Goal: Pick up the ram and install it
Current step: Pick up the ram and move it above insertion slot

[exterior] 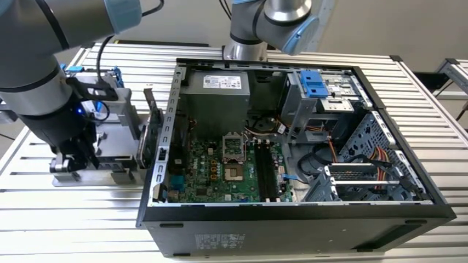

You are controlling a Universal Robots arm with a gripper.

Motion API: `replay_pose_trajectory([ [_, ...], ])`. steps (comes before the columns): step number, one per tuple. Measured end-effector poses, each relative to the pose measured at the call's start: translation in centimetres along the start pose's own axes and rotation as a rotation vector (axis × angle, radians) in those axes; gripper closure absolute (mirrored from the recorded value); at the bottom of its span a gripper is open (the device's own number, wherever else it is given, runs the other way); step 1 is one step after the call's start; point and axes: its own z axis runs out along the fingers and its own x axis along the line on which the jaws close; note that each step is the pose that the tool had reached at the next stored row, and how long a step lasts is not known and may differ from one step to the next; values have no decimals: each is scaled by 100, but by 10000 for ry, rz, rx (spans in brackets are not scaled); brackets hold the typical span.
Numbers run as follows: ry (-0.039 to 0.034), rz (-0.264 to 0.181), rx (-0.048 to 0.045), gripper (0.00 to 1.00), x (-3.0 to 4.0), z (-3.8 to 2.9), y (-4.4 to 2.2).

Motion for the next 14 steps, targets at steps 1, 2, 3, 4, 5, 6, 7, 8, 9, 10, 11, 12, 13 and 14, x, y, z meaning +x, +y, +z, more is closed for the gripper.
replay_pose_trajectory([
  [1,0,0,1,100,0,-7,0],
  [2,0,0,1,100,0,-14,0],
  [3,-1,0,1,100,-1,-21,0],
  [4,-1,0,1,100,-1,-28,0],
  [5,-1,0,1,100,-1,-35,0],
  [6,0,0,0,100,-1,-43,0],
  [7,-1,0,1,100,-1,-49,0],
  [8,-1,0,1,100,-1,-56,0],
  [9,-1,1,1,100,-1,-64,0],
  [10,-1,1,1,100,-1,-72,0],
  [11,-1,3,1,100,-2,-81,0],
  [12,-1,5,1,100,-2,-91,0],
  [13,-1,8,1,100,-2,-101,0],
  [14,-1,10,1,100,-2,-113,0],
])
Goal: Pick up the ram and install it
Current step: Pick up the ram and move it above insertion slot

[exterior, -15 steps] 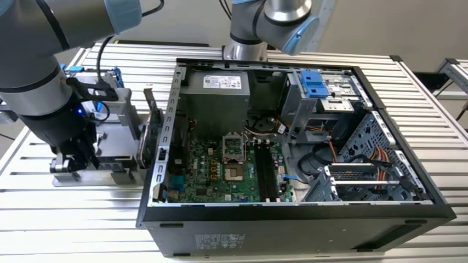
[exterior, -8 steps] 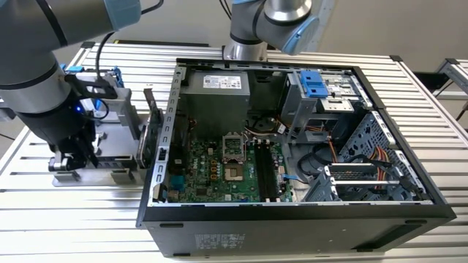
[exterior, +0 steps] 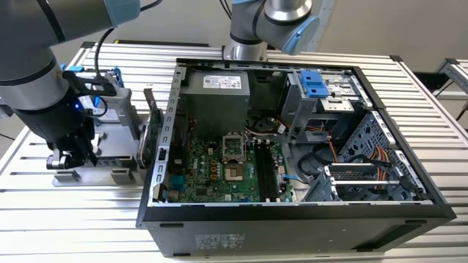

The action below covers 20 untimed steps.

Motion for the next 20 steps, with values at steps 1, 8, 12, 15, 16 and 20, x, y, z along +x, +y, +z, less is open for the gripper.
replay_pose_trajectory([
  [1,0,3,0,100,-1,-11,0],
  [8,0,11,1,100,-2,-68,1],
  [12,0,11,1,100,-3,-95,1],
  [15,-2,12,2,100,-3,-108,0],
  [16,-1,13,2,100,-3,-112,1],
  [20,1,13,0,100,-3,-135,1],
])
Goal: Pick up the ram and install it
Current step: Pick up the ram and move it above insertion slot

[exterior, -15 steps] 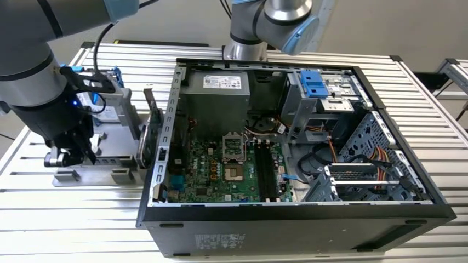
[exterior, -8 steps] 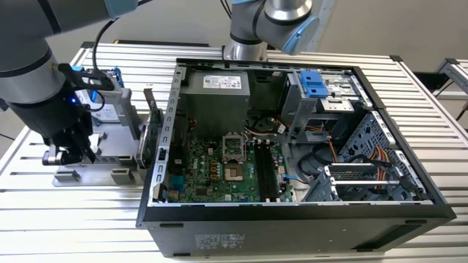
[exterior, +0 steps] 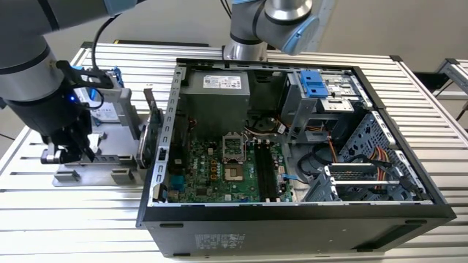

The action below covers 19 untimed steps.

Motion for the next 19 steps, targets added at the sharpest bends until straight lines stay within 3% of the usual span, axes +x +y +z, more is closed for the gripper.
replay_pose_trajectory([
  [19,-1,-1,1,100,-2,-104,0],
])
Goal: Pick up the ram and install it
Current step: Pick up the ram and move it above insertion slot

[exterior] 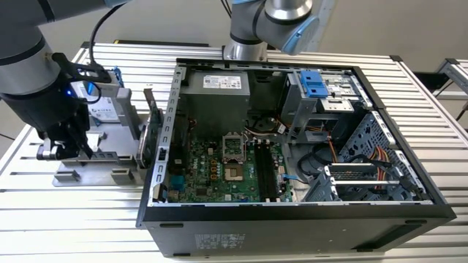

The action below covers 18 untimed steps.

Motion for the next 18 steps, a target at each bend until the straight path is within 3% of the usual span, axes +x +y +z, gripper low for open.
replay_pose_trajectory([
  [18,2,1,-3,100,0,-25,0],
])
